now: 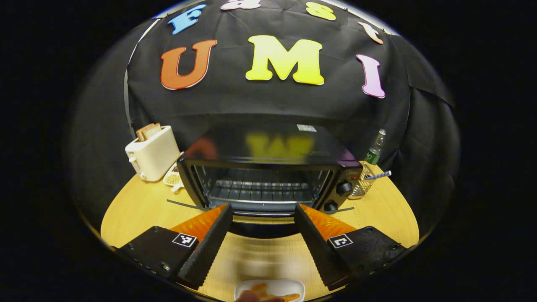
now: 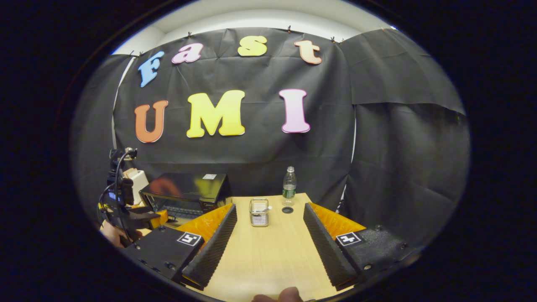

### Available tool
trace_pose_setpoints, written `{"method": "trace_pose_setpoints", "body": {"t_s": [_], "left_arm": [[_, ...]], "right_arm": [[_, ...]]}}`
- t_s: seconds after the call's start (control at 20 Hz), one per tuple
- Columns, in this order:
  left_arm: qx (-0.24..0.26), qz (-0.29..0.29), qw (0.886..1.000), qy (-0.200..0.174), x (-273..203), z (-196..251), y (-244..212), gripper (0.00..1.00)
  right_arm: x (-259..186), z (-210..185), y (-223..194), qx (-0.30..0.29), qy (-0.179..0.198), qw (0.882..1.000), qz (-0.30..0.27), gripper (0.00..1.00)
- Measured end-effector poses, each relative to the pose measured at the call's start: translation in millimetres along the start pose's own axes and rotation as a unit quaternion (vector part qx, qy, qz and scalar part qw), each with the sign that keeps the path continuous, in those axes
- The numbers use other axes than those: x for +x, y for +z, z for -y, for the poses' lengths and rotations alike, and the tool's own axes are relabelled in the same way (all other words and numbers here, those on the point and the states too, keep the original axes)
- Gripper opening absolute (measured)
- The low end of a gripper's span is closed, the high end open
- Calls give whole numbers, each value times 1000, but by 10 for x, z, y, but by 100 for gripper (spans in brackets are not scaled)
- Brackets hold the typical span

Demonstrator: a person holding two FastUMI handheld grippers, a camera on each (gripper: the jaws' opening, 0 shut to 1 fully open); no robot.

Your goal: Open the electric oven with the left hand, put the food in, and close the electric oven.

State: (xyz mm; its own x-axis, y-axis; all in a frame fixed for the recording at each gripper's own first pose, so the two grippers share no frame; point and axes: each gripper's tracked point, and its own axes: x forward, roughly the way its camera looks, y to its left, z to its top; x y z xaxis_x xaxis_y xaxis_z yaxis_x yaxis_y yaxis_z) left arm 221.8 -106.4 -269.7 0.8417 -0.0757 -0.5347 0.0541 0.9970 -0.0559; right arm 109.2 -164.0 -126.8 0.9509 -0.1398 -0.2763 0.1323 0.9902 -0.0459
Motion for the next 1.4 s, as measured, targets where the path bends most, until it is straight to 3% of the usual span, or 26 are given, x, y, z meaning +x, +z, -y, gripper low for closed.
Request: {"method": "trace_pose_setpoints", "body": {"t_s": [0.1, 0.15, 0.2, 0.5, 0.65, 0.7, 0.8, 0.85, 0.9, 1.4], "left_arm": [[-26, -13, 1000, 2, -66, -20, -193, 98], [-33, -21, 999, 3, -73, -21, -274, 87], [-37, -29, 999, 3, -94, -26, -346, 97], [-70, -94, 993, 4, -120, -142, -809, 95], [-93, -117, 989, -12, -105, -145, -1003, 84], [-97, -120, 988, -18, -117, -110, -1054, 93], [-97, -125, 987, -24, -125, -100, -1101, 95], [-95, -125, 987, -25, -118, -104, -1121, 82], [-90, -129, 987, -27, -108, -104, -1170, 95], [-65, -191, 979, -38, 70, -150, -1548, 95]], "right_arm": [[-65, -50, -12, -1, 3, 1000, 0, 100], [-93, -73, -39, -1, 4, 1000, -2, 100], [-133, -92, -59, -1, 4, 1000, -6, 100], [-310, -60, -173, -3, -5, 1000, -19, 100], [-361, -49, -208, -2, -11, 1000, -21, 100], [-376, -56, -217, -3, -11, 1000, -23, 100], [-399, -71, -248, -8, -11, 1000, -25, 100], [-409, -82, -259, -9, -11, 1000, -26, 100], [-418, -98, -268, -10, -11, 999, -28, 100], [-583, -324, -458, -30, 0, 998, -56, 100]]}}
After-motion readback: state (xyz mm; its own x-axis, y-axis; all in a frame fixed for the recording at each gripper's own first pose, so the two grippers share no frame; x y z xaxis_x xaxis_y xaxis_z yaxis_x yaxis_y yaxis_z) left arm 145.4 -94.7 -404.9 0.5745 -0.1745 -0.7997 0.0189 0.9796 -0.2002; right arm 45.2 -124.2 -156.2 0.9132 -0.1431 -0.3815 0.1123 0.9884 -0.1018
